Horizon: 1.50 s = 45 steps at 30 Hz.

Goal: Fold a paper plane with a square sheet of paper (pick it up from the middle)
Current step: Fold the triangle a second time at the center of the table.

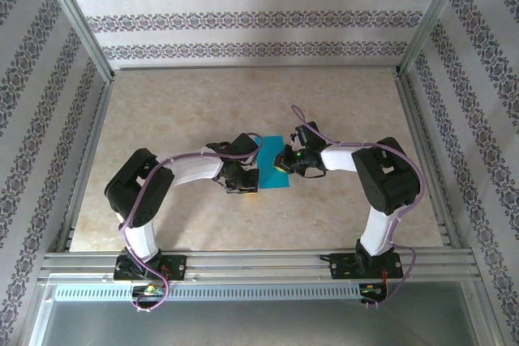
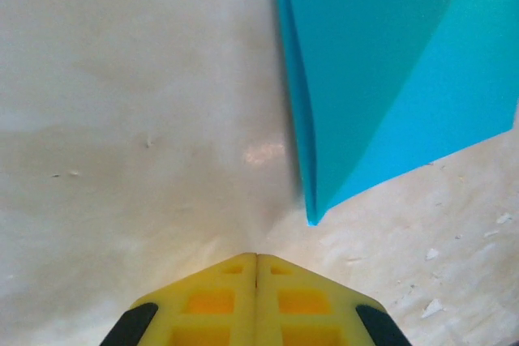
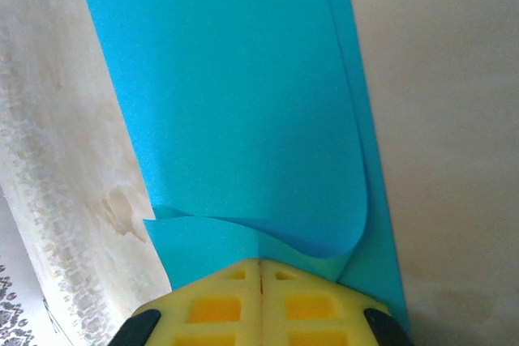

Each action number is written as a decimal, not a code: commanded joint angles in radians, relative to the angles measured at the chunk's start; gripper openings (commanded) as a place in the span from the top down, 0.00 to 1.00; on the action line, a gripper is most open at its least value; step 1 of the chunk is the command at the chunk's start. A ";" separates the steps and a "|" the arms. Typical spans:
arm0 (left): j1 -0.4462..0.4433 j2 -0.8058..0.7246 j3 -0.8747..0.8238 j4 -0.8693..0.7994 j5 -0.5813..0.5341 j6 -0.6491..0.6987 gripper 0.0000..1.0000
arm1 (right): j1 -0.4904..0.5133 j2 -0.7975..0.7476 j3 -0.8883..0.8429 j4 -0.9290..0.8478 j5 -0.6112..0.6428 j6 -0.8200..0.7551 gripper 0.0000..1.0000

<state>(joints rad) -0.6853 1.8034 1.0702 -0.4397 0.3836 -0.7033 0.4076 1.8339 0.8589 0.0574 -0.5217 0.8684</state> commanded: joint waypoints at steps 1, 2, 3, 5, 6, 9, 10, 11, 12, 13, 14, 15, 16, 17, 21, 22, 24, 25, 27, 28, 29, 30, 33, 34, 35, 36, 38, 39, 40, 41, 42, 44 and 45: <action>0.018 -0.053 0.037 0.032 -0.032 -0.009 0.95 | -0.009 0.087 -0.044 -0.142 0.141 0.009 1.00; 0.018 -0.052 0.034 0.079 -0.026 -0.034 0.95 | -0.009 0.089 -0.044 -0.142 0.140 0.010 1.00; 0.018 -0.045 0.027 0.138 -0.016 -0.066 0.95 | -0.009 0.088 -0.041 -0.141 0.140 0.012 1.00; 0.018 -0.017 0.016 0.231 0.008 -0.123 0.95 | -0.009 0.089 -0.040 -0.140 0.138 0.012 1.00; 0.018 0.003 0.018 0.252 0.014 -0.142 0.95 | -0.009 0.090 -0.038 -0.140 0.136 0.014 1.00; 0.018 0.050 0.034 0.247 0.008 -0.165 0.97 | -0.009 0.087 -0.040 -0.137 0.131 0.021 1.00; 0.018 0.056 0.033 0.243 0.003 -0.167 0.98 | -0.009 0.085 -0.040 -0.135 0.128 0.021 1.00; 0.018 0.063 0.033 0.240 -0.002 -0.167 0.98 | -0.009 0.085 -0.040 -0.134 0.124 0.021 1.00; 0.018 0.068 0.034 0.227 -0.010 -0.165 0.98 | -0.009 0.083 -0.040 -0.130 0.121 0.019 1.00; 0.018 0.073 0.038 0.214 -0.019 -0.159 0.99 | -0.009 0.082 -0.039 -0.126 0.115 0.016 1.00; 0.018 0.079 0.040 0.201 -0.025 -0.158 0.99 | -0.009 0.082 -0.037 -0.123 0.108 0.015 1.00; 0.018 0.086 0.042 0.186 -0.031 -0.153 1.00 | -0.008 0.080 -0.035 -0.122 0.100 0.011 1.00; 0.018 0.092 0.043 0.167 -0.038 -0.149 1.00 | -0.008 0.078 -0.032 -0.119 0.092 0.007 1.00; 0.018 0.097 0.041 0.156 -0.044 -0.147 1.00 | -0.009 0.076 -0.031 -0.115 0.084 0.004 1.00; 0.018 0.111 0.032 0.124 -0.057 -0.152 1.00 | -0.009 0.037 -0.006 -0.097 0.041 -0.042 1.00; 0.017 0.112 0.027 0.124 -0.054 -0.156 1.00 | -0.009 0.019 0.005 -0.095 0.036 -0.070 1.00; 0.017 0.114 0.015 0.131 -0.048 -0.159 1.00 | -0.009 -0.017 0.024 -0.096 0.027 -0.120 0.99; 0.018 0.114 0.012 0.131 -0.044 -0.159 1.00 | -0.009 -0.031 0.031 -0.095 0.017 -0.142 0.99; 0.019 0.117 0.014 0.127 -0.038 -0.153 1.00 | -0.003 -0.050 0.040 -0.095 0.000 -0.165 0.99; 0.018 0.119 0.013 0.127 -0.036 -0.151 1.00 | 0.004 -0.056 0.042 -0.096 -0.009 -0.171 0.99; 0.018 0.119 0.013 0.128 -0.033 -0.150 1.00 | 0.014 -0.059 0.040 -0.099 -0.011 -0.167 0.99; 0.018 0.119 0.013 0.129 -0.032 -0.150 1.00 | 0.022 -0.059 0.035 -0.099 -0.011 -0.150 0.99; 0.018 0.121 0.009 0.137 -0.026 -0.152 1.00 | 0.054 -0.050 0.017 -0.090 -0.014 -0.080 0.99; 0.018 0.122 0.009 0.139 -0.025 -0.152 1.00 | 0.063 -0.047 0.009 -0.080 -0.014 -0.059 0.99; 0.017 0.122 0.008 0.143 -0.022 -0.154 1.00 | 0.070 -0.047 0.000 -0.067 -0.010 -0.039 0.99; 0.018 0.122 0.006 0.146 -0.021 -0.154 1.00 | 0.075 -0.047 -0.006 -0.059 -0.006 -0.028 1.00; 0.018 0.119 0.001 0.157 -0.020 -0.156 1.00 | 0.080 -0.042 -0.010 -0.050 -0.002 -0.018 0.99; 0.018 0.118 -0.001 0.161 -0.020 -0.158 1.00 | 0.082 -0.038 -0.008 -0.050 -0.002 -0.018 1.00; 0.018 0.116 -0.002 0.161 -0.020 -0.157 1.00 | 0.082 -0.033 -0.006 -0.048 -0.007 -0.020 1.00; 0.018 0.116 -0.001 0.160 -0.021 -0.156 1.00 | 0.083 -0.029 -0.004 -0.048 -0.013 -0.020 1.00; 0.018 0.116 -0.002 0.159 -0.022 -0.155 1.00 | 0.085 -0.026 -0.003 -0.047 -0.016 -0.020 1.00; 0.018 0.116 -0.003 0.160 -0.021 -0.157 1.00 | 0.089 -0.024 -0.004 -0.039 -0.027 -0.021 0.99; 0.018 0.116 -0.003 0.160 -0.022 -0.157 1.00 | 0.090 -0.025 -0.006 -0.039 -0.029 -0.021 1.00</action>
<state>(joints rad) -0.6785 1.8843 1.0954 -0.2447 0.3767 -0.8467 0.4889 1.7981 0.8589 -0.0025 -0.5396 0.8360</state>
